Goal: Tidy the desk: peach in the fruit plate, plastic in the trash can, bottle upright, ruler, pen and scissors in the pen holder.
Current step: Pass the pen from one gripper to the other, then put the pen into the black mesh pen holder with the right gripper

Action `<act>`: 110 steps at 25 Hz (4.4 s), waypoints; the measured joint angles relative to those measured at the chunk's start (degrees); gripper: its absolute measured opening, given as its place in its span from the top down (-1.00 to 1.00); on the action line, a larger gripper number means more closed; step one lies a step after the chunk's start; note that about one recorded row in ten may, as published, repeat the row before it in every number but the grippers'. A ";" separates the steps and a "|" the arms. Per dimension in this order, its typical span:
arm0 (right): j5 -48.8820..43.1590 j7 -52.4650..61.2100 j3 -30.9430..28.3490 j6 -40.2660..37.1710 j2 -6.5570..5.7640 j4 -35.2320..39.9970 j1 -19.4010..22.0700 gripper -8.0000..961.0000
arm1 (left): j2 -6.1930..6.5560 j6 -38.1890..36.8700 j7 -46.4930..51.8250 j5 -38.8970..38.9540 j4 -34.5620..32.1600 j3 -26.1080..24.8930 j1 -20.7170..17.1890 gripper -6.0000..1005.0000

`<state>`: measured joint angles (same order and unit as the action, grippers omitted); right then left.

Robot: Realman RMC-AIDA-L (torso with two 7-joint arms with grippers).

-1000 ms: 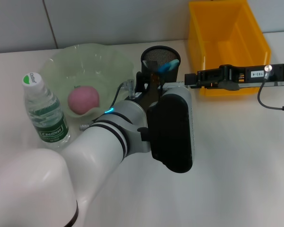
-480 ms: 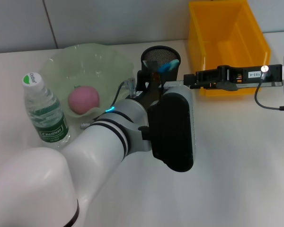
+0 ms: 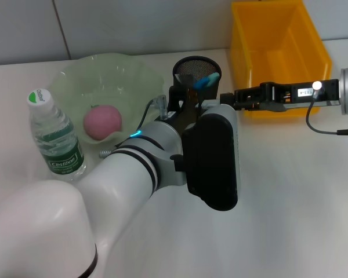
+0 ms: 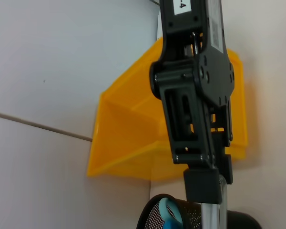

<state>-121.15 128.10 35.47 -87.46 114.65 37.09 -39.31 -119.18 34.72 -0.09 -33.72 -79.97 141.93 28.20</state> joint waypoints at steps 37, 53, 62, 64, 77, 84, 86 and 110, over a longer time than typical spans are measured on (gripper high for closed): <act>0.13 -0.25 1.13 1.29 0.11 0.00 0.08 0.70 | -0.02 -0.95 0.87 -0.12 -0.11 0.16 -0.27 0.32; 0.25 -1.20 0.56 -1.03 -1.13 0.84 0.92 0.70 | 0.81 -4.89 -0.56 6.50 -9.47 -4.84 -9.86 -0.65; 1.79 -3.70 0.17 -4.96 -2.92 2.25 3.54 0.70 | 3.63 -6.52 -16.55 37.72 -17.92 -12.80 -18.36 -0.64; 1.88 -4.37 -0.15 -5.51 -3.40 2.28 4.01 0.70 | 5.61 -6.62 -22.99 52.52 -18.99 -15.16 -19.32 -0.64; 1.78 -7.96 -2.48 -7.90 -5.19 2.29 5.05 0.70 | 1.09 13.91 -62.34 109.34 -12.91 -35.87 -21.84 -0.63; 1.34 -9.46 -1.98 -8.30 -5.96 2.19 4.95 0.69 | 0.71 24.89 -77.08 129.58 -1.50 -41.25 -18.62 -0.63; 1.32 -9.99 -1.93 -8.49 -6.15 2.29 4.94 0.69 | 0.60 29.21 -83.99 137.58 5.32 -42.88 -17.14 -0.63; -7.80 -2.75 -1.91 -16.74 -9.10 16.66 -3.89 0.69 | 0.93 45.41 -108.68 146.09 37.03 -51.94 -12.05 -0.60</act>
<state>-128.95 125.35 33.57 -104.20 105.55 53.74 -43.21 -118.24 80.12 -108.77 112.37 -42.94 89.99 16.15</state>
